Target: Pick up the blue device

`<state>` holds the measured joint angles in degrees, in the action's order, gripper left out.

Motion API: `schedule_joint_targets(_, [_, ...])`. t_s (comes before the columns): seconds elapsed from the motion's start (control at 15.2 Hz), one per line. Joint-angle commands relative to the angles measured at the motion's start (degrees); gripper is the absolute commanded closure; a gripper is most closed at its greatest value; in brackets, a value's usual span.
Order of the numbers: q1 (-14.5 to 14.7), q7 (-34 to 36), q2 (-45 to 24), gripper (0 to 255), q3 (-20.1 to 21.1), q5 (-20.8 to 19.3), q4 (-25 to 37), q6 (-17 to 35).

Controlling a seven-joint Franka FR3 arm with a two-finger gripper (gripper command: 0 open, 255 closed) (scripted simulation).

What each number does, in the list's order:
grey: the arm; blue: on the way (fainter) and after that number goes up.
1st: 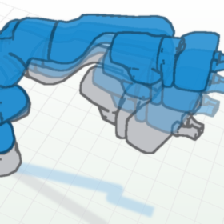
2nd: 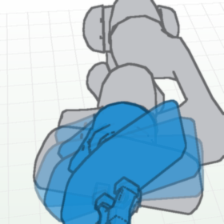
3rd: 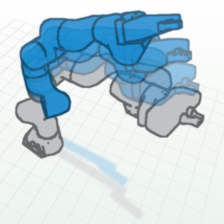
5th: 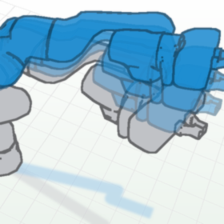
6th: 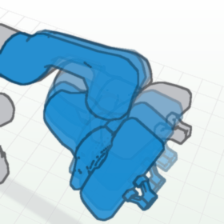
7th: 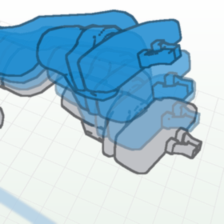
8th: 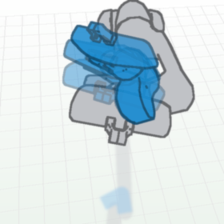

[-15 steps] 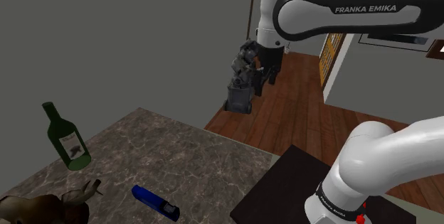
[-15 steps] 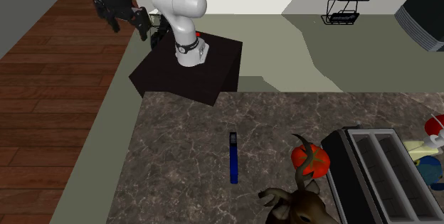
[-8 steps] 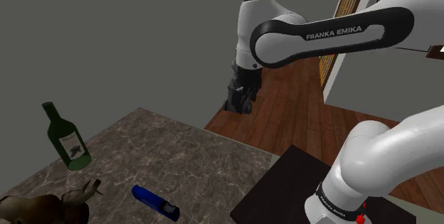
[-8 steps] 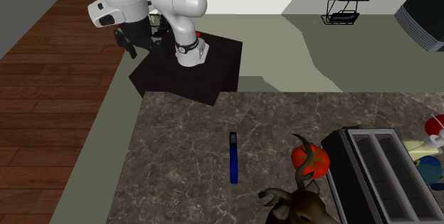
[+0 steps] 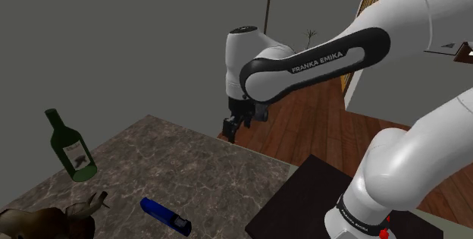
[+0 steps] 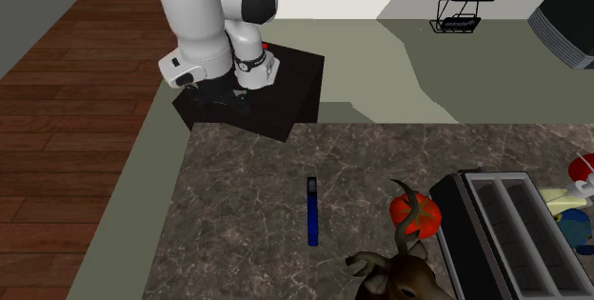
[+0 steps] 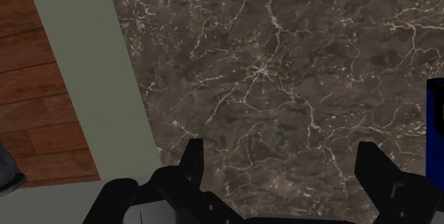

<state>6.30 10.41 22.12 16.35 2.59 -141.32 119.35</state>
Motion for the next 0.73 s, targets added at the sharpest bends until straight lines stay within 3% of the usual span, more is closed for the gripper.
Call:
schedule_joint_targets(0.0, [0.54, 1.63, -3.72, 0, 1.67, -0.03, 0.53, 3.3])
schedule_joint_targets(0.33, [1.53, 5.89, -13.29, 0, 5.27, -1.92, 3.18, 10.21])
schedule_joint_targets(0.66, [2.84, 11.34, -23.73, 0, 7.94, -6.45, 7.51, 15.84])
